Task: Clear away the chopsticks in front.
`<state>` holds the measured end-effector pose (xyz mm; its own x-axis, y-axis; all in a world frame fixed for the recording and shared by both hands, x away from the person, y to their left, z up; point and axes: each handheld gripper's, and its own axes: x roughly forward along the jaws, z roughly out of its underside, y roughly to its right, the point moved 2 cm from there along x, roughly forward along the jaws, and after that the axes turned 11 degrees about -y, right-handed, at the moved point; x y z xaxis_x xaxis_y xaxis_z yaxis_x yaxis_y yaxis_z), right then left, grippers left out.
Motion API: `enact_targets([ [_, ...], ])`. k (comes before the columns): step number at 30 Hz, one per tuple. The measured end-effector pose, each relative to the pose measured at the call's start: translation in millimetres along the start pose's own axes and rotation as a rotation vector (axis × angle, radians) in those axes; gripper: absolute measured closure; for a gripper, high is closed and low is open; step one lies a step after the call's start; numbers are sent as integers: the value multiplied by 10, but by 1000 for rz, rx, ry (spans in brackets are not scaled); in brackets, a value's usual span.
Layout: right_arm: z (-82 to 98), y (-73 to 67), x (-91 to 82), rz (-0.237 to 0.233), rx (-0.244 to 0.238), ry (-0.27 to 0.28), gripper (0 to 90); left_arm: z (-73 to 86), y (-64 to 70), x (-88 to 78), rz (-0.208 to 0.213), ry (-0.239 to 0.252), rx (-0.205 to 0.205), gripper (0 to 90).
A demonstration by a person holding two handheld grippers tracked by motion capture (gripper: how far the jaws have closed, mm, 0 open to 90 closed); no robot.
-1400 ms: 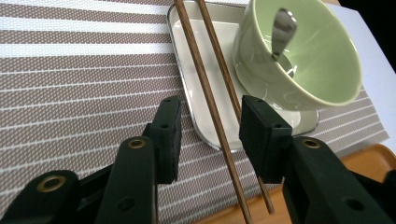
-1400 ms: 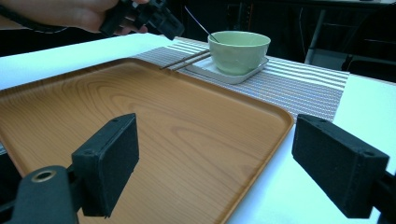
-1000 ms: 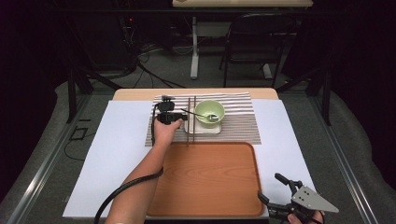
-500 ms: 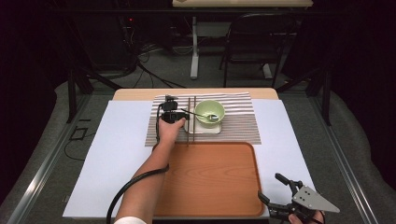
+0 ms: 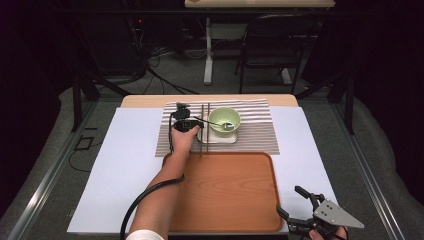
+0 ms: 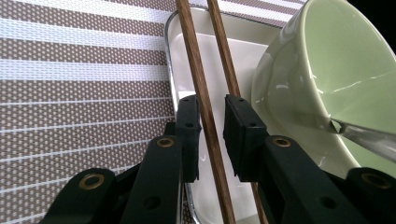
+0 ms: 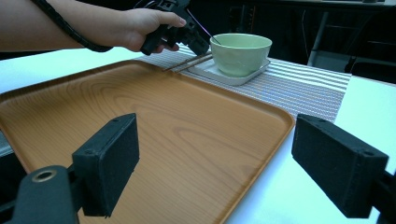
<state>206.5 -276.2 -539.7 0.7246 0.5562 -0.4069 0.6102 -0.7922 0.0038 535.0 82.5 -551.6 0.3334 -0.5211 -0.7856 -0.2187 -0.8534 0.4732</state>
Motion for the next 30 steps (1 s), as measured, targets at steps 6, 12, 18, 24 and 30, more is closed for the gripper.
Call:
enact_targets([
  [6, 0, 2, 0, -1, 0, 0, 145, -10, -8, 37, 10, -3, -19, 781],
  [12, 0, 1, 1, -3, -1, -1, 145, -21, -44, 83, 45, -6, -55, 790],
  [18, 1, 5, 1, -5, 4, -2, 145, -27, -66, 114, 62, -11, -75, 806],
  [24, 1, 4, 3, -5, 1, -2, 145, -37, -65, 99, 48, -19, -87, 836],
  [30, 1, 6, 2, -7, 2, -3, 145, -37, -48, 106, 32, -13, -92, 839],
])
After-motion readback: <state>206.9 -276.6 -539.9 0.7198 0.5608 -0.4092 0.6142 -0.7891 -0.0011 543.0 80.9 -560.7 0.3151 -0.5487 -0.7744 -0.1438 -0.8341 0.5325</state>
